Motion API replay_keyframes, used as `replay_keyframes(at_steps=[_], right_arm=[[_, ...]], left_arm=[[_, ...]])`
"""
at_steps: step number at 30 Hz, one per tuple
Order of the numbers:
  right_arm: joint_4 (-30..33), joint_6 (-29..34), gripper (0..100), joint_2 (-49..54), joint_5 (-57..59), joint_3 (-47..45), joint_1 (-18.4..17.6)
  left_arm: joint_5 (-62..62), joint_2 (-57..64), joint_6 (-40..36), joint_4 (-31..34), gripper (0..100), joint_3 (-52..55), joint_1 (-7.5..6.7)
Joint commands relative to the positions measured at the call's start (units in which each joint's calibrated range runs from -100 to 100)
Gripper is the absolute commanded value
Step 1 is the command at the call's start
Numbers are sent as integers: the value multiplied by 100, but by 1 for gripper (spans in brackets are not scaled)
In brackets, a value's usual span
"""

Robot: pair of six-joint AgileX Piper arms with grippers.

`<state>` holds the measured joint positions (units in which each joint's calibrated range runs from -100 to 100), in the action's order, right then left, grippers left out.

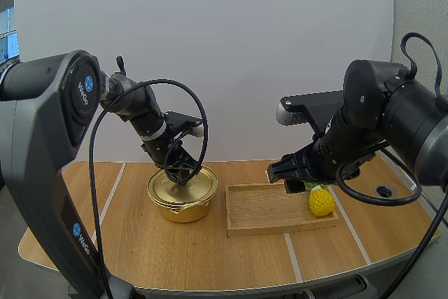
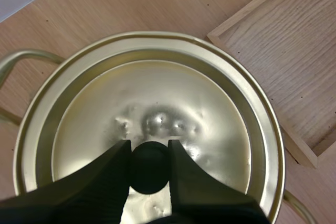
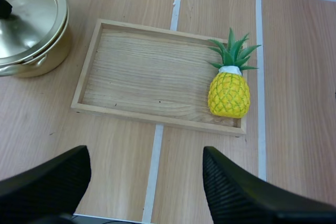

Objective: Open the pot, put the pineapple inside, and close it

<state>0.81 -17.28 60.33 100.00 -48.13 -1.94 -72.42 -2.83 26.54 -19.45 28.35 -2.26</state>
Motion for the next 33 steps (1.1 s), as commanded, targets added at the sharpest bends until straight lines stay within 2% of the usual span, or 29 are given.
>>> replay_keyframes(at_steps=[1, 11, 18, 25, 33], right_arm=[[1, 21, 100, 0, 0, 46, 16], [1, 21, 100, 0, 0, 46, 16], [1, 21, 100, 0, 0, 46, 16], [1, 21, 100, 0, 0, 46, 16], [1, 21, 100, 0, 0, 46, 16]], left_arm=[[-67, 345, -133, 72, 0, -77, -1], [-1054, 1960, -363, 315, 0, -1368, -1], [-1048, 3002, -622, 365, 0, -2876, -1], [-908, 3374, -1034, 393, 0, -4694, -1], [-125, 3374, -1725, 967, 0, -6139, -1]])
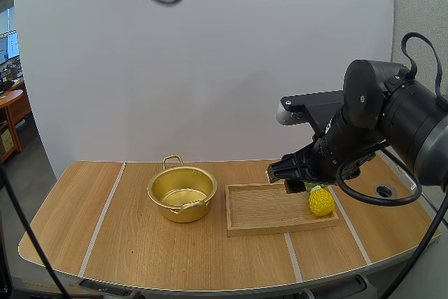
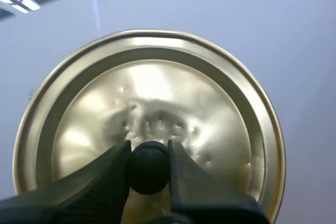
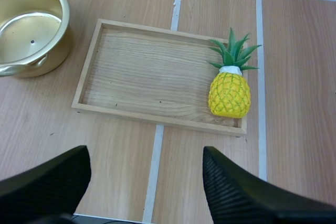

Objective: Open the pot, put the pineapple inside, and close it

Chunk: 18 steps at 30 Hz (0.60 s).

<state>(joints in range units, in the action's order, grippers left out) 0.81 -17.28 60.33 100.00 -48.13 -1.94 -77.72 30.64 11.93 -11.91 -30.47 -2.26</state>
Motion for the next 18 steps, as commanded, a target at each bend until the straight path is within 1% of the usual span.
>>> replay_keyframes(at_steps=[1, 6, 8, 11, 13, 15, 18], right_arm=[[1, 21, 100, 0, 0, 46, 16], [95, 64, 100, 0, 0, 46, 16], [430, 334, 100, -9, 0, 46, 16], [1251, 814, 100, -155, 0, 46, 16], [1562, 959, 100, -322, 0, 46, 16], [1728, 1065, 100, -536, -144, 46, 16], [1728, 1098, 100, -831, -417, 46, 16]], left_arm=[[546, 26, -373, 310, 0, -364, -1], [1009, 26, -475, 600, 0, -635, -1], [1127, 26, -475, 665, 0, -665, -1], [1504, 26, -475, 686, 0, -706, -1], [1772, 26, -475, 686, 0, -706, -1], [1968, 26, -475, 686, 0, -706, -1], [2006, 44, -475, 686, 0, -706, -1]])
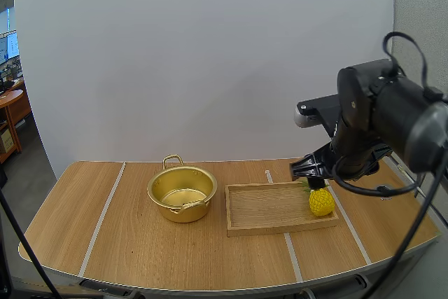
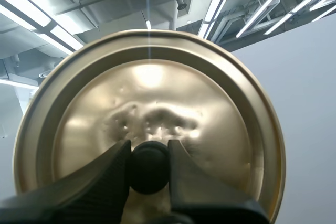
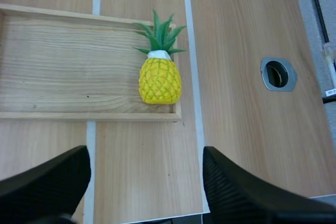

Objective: Open the pot, put the pineapple inside, and close it

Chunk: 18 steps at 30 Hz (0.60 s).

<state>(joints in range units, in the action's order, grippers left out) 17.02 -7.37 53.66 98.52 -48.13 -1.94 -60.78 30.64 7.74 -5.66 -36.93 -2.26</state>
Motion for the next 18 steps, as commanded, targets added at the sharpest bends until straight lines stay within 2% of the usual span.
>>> replay_keyframes(at_steps=[1, 5, 9, 18], right_arm=[[106, 105, 100, -249, -339, 46, 16], [106, 139, 100, -632, -823, 46, 78], [72, -25, 100, -1076, -1412, 46, 423], [-962, -1543, 100, -1671, -2446, 59, 1285]], left_arm=[[313, 44, -56, 61, 0, -61, -1], [313, 44, -56, 61, 0, -61, -1], [313, 44, -56, 61, 0, -61, -1], [313, 44, -56, 61, 0, -61, -1]])
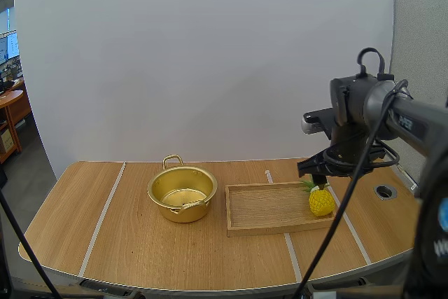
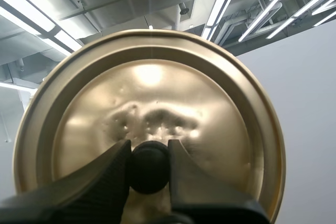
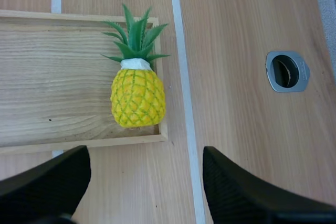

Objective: Open the pot, put the pineapple inside, and close it

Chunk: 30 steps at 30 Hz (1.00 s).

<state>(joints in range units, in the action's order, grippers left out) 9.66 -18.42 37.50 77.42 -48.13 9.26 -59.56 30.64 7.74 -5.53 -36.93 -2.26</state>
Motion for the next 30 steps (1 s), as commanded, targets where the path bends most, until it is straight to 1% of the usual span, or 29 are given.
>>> replay_keyframes(at_steps=[1, 3, 6, 9, 18, 21, 23, 30], right_arm=[[-240, -530, 100, -82, -402, 71, 224], [-254, -714, 100, -144, -609, 71, 309], [-305, -952, 100, -353, -826, 71, 337], [-556, -1223, 100, -620, -890, 71, 337], [-606, -1323, 100, -1142, -1494, 71, 337], [-912, -1608, 100, -1281, -1537, 71, 337], [-998, -1666, 100, -1366, -1601, 71, 337], [-998, -1702, 100, -1733, -1933, 71, 337]], left_arm=[[190, 44, -56, 47, 0, -61, -1], [190, 44, -56, 47, 0, -61, -1], [190, 44, -56, 47, 0, -61, -1], [190, 44, -56, 47, 0, -61, -1], [190, 44, -56, 47, 0, -61, -1], [190, 44, -56, 47, 0, -61, -1], [190, 44, -56, 47, 0, -61, -1], [190, 44, -56, 47, 0, -61, -1]])
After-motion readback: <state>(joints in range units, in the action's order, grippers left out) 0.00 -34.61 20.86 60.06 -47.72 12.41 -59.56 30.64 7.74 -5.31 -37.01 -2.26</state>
